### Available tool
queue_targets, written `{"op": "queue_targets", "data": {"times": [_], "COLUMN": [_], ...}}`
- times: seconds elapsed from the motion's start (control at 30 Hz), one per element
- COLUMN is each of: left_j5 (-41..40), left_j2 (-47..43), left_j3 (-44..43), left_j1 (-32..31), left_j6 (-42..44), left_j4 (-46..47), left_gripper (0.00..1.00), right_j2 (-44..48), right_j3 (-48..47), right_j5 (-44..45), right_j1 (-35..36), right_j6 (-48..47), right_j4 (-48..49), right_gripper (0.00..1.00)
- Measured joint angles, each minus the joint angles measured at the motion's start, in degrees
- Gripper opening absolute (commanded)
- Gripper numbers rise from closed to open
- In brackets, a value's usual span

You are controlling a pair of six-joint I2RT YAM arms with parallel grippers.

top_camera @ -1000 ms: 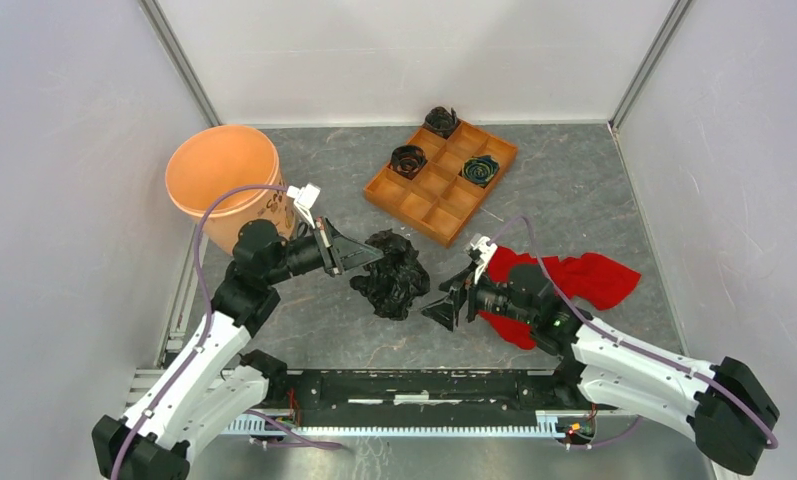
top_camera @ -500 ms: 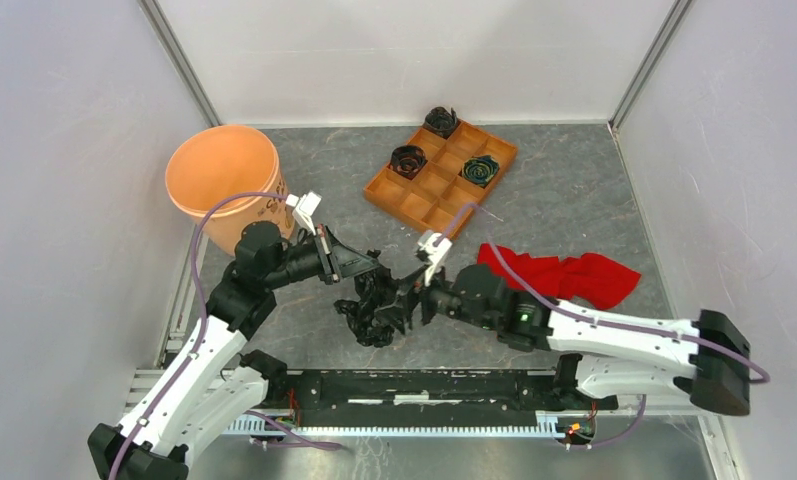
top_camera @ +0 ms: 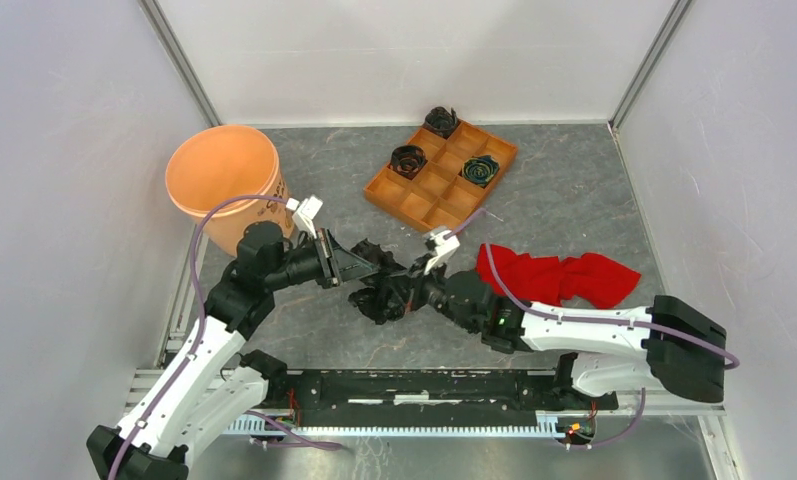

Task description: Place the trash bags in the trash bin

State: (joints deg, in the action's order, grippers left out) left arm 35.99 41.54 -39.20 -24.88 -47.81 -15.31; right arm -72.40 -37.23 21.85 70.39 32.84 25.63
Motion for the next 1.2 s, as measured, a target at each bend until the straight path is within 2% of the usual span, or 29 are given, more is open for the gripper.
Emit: {"op": "queue_targets", "data": {"times": [0.03,0.1,0.2,0.27,0.4,0.57,0.7,0.77,0.93,1.13,1.17,1.2], "left_j5": [-0.09,-0.57,-2.95,-4.59,-5.68,-5.46,-7.04,-9.94,-17.05,-26.38,-27.69,-28.98], "left_j2": [0.11,0.44,0.37,-0.17,-0.66,2.29,6.56,9.97,19.65,27.36,28.33,29.29], "left_j3": [-0.31,-1.66,-3.56,-3.41,1.03,10.19,13.75,13.38,9.81,6.71,6.16,5.60], "left_j1": [0.00,0.00,0.00,0.00,0.00,-1.70,-8.41,-14.10,-24.52,-29.86,-30.29,-30.58], "left_j6": [0.70,1.95,4.22,4.83,4.76,1.86,-1.57,-2.60,-3.80,-4.24,-4.22,-4.22], "left_j4": [-0.83,-3.06,-6.10,-7.04,-5.49,0.24,6.08,9.73,14.71,16.59,16.59,16.68], "left_gripper": [0.64,0.85,0.99,1.00,1.00,1.00,1.00,0.98,0.82,0.66,0.62,0.50], "right_j2": [0.24,1.81,5.31,8.44,16.26,21.55,21.77,21.81,23.39,24.98,25.18,25.40], "right_j3": [2.23,8.90,16.52,20.48,26.64,29.22,29.22,29.22,29.24,29.31,29.46,29.64], "right_j5": [-1.81,-5.86,-12.61,-17.20,-24.79,-31.19,-35.71,-37.83,-40.48,-42.38,-42.62,-42.82], "right_j1": [-1.95,-7.78,-15.69,-20.15,-27.47,-34.58,-36.59,-36.76,-36.76,-36.76,-36.76,-36.76], "right_j6": [1.09,3.43,6.05,7.17,7.89,7.23,5.97,5.79,4.90,4.59,4.59,4.59], "right_j4": [2.40,6.36,7.04,7.15,5.97,3.37,2.25,2.21,1.90,1.42,1.42,1.42], "right_gripper": [0.01,0.00,0.00,0.00,0.00,0.00,0.00,0.00,0.00,0.00,0.00,0.00]}}
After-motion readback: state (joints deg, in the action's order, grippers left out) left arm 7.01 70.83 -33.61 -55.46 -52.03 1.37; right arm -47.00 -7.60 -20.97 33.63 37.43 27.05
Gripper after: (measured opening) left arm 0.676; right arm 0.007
